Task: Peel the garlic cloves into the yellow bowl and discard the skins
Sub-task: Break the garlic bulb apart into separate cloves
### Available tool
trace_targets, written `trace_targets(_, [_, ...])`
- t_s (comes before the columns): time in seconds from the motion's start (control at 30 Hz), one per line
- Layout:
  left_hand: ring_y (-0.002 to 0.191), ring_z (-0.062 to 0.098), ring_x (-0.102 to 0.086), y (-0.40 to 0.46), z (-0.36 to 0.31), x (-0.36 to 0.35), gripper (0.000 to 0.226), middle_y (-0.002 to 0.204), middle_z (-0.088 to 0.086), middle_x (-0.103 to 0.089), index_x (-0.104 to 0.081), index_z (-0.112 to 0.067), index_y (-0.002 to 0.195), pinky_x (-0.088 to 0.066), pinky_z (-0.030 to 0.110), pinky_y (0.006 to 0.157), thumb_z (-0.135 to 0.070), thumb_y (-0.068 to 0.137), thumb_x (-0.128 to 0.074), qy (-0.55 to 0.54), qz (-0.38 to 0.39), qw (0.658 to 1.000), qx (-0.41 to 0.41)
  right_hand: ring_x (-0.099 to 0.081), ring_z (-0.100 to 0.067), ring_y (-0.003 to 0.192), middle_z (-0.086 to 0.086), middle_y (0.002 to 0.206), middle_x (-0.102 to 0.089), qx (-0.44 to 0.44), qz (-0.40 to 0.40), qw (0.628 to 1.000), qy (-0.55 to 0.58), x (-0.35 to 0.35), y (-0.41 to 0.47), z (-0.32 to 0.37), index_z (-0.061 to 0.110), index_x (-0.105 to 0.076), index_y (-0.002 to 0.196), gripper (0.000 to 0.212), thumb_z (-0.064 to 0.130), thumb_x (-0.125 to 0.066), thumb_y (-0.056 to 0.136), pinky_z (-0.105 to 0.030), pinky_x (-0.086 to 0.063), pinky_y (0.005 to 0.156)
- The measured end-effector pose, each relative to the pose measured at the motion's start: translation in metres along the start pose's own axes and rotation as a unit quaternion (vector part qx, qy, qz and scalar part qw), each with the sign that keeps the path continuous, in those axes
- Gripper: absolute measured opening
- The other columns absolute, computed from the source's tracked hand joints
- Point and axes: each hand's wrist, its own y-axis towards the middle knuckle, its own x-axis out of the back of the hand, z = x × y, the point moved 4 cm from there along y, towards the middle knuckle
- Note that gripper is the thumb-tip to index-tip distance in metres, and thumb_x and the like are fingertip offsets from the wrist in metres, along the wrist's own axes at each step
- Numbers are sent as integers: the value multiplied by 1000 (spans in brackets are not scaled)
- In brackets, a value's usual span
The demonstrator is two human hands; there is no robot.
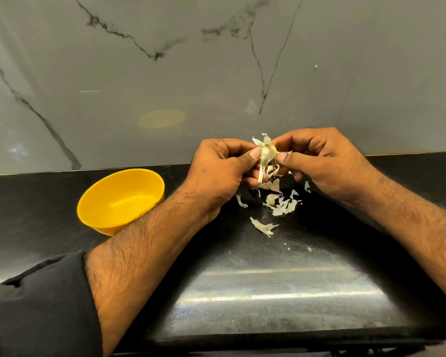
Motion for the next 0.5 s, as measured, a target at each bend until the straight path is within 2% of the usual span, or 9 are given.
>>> trace_targets(0.1, [72,27,-72,0,-2,2,13,85,18,-77,-74,2,110,-62,29,61,-3,100,-68,-16,-3,1000,5,-73,-19,104,2,106,-78,15,-8,1000,-13,4,0,2,26,-81,109,14,22,-72,100,-50,-57,99])
trace_targets(0.17, [69,27,-75,0,-4,2,12,88,22,-78,-71,2,109,-64,31,60,-2,98,-71,-15,-11,1000,1,-73,-23,105,0,105,-79,21,0,1000,-6,2,0,5,25,-82,106,13,31,-74,98,-55,-55,102])
trace_targets(0.23, [71,30,-77,0,-4,0,13,88,21,-78,-71,2,108,-65,37,63,-3,97,-73,5,-4,1000,-11,-75,-26,94,-2,95,-80,19,-10,1000,-8,0,-1,6,25,-83,100,19,41,-76,93,-53,-60,92])
trace_targets(0.33, [74,31,-78,-2,-3,-5,14,89,19,-79,-72,2,111,-66,37,66,-4,98,-73,37,22,999,-27,-73,-18,71,-4,80,-79,20,-27,999,1,-1,-1,5,19,-84,92,24,41,-78,86,-33,-57,66])
trace_targets(0.37, [72,29,-78,-2,-2,-6,13,88,19,-79,-73,2,111,-66,34,65,-3,99,-71,41,27,998,-29,-71,-17,68,-5,78,-78,14,-28,999,6,0,-1,4,18,-84,91,23,39,-78,85,-31,-55,63])
trace_targets(0.5, [66,24,-76,-3,0,-4,12,84,19,-78,-74,5,109,-64,29,62,1,99,-70,41,22,999,-25,-69,-23,62,-10,71,-75,-3,-24,999,23,0,0,-1,19,-83,87,16,33,-75,87,-37,-56,61])
